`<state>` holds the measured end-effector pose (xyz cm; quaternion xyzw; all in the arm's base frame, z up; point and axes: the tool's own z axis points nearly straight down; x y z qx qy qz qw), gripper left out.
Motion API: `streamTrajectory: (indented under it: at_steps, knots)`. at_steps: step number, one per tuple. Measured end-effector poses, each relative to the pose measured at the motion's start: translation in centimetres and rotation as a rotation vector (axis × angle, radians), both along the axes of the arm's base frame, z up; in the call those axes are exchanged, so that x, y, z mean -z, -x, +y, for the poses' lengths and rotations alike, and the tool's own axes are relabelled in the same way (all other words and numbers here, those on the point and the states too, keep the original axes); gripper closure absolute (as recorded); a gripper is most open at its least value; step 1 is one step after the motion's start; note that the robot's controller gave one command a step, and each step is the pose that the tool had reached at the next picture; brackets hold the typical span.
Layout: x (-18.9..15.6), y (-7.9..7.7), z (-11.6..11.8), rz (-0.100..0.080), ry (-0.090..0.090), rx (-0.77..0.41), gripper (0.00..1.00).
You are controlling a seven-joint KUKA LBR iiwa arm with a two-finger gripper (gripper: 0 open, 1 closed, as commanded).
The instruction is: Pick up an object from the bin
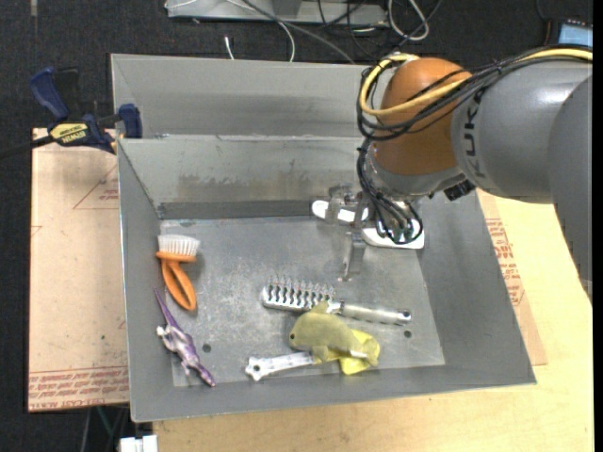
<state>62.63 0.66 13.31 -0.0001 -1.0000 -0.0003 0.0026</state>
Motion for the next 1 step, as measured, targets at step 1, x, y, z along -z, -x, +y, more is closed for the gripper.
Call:
streamTrajectory:
  at_steps: [1]
  knots:
    - [-0.49, -0.13, 0.0, -0.007, 0.0, 0.0, 0.0]
